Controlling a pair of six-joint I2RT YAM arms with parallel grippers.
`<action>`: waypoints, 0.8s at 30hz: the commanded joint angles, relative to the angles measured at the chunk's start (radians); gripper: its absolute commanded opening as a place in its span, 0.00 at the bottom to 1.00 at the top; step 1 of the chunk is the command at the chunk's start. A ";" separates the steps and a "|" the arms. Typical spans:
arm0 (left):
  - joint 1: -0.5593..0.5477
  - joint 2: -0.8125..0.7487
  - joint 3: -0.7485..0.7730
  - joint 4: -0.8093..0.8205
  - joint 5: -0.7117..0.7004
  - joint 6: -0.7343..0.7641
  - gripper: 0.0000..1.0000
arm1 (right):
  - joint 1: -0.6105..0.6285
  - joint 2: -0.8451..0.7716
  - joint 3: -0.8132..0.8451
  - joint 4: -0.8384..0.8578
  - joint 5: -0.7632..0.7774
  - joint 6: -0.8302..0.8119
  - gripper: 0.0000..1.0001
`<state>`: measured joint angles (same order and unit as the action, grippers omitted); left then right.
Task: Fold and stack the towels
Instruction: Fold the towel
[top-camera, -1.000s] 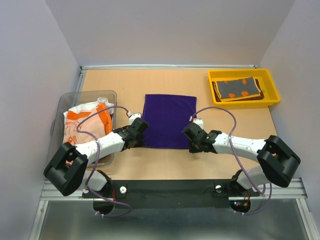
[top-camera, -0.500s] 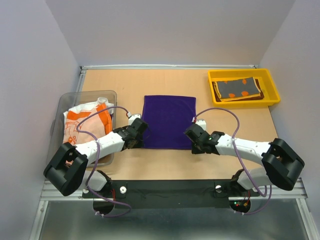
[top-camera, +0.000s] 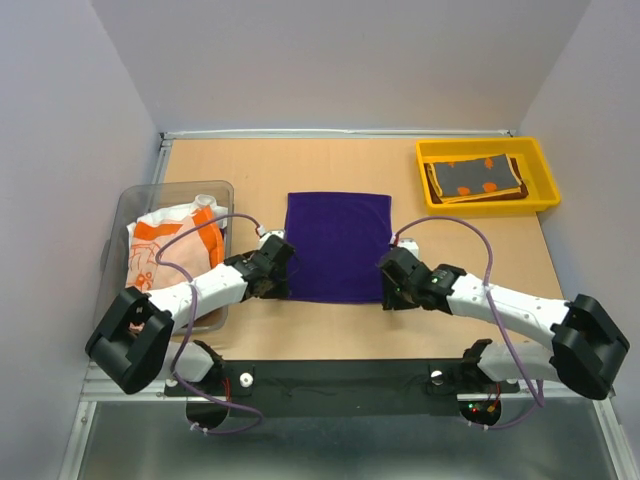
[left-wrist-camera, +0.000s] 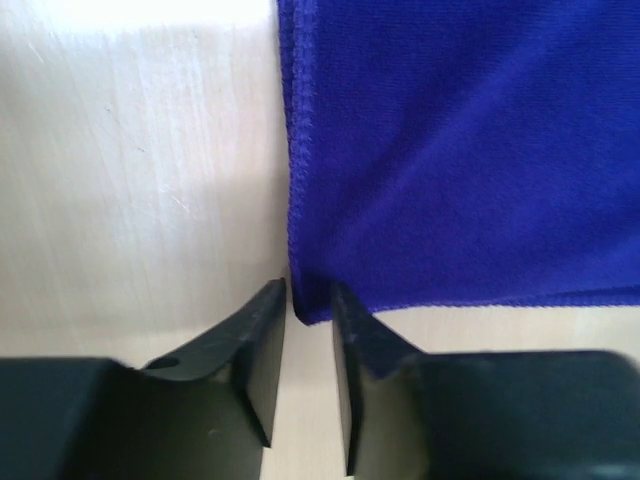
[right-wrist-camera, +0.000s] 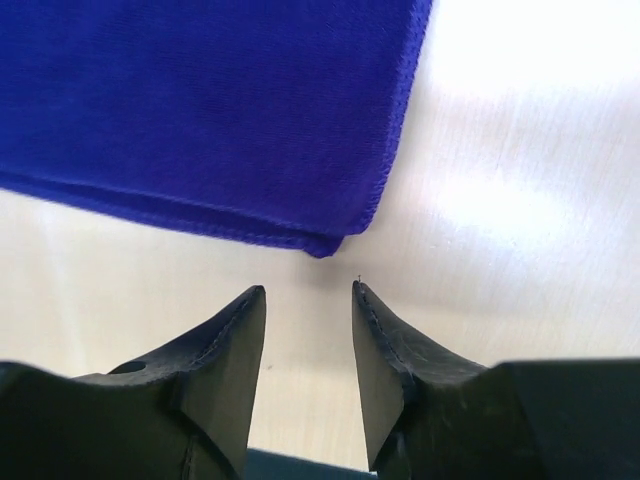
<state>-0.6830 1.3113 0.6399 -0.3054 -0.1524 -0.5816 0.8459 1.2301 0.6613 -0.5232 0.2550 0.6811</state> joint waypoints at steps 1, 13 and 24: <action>0.002 -0.093 0.015 -0.020 0.024 -0.001 0.40 | 0.007 -0.055 0.070 -0.043 -0.019 -0.008 0.45; -0.006 -0.172 0.121 -0.072 -0.044 -0.015 0.64 | -0.067 0.014 0.065 -0.011 0.118 0.055 0.47; -0.026 -0.009 0.035 0.132 0.002 -0.024 0.41 | -0.277 -0.047 -0.095 0.239 -0.187 0.087 0.52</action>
<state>-0.7055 1.2839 0.7162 -0.2504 -0.1528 -0.5964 0.5945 1.2034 0.5922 -0.4057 0.1761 0.7399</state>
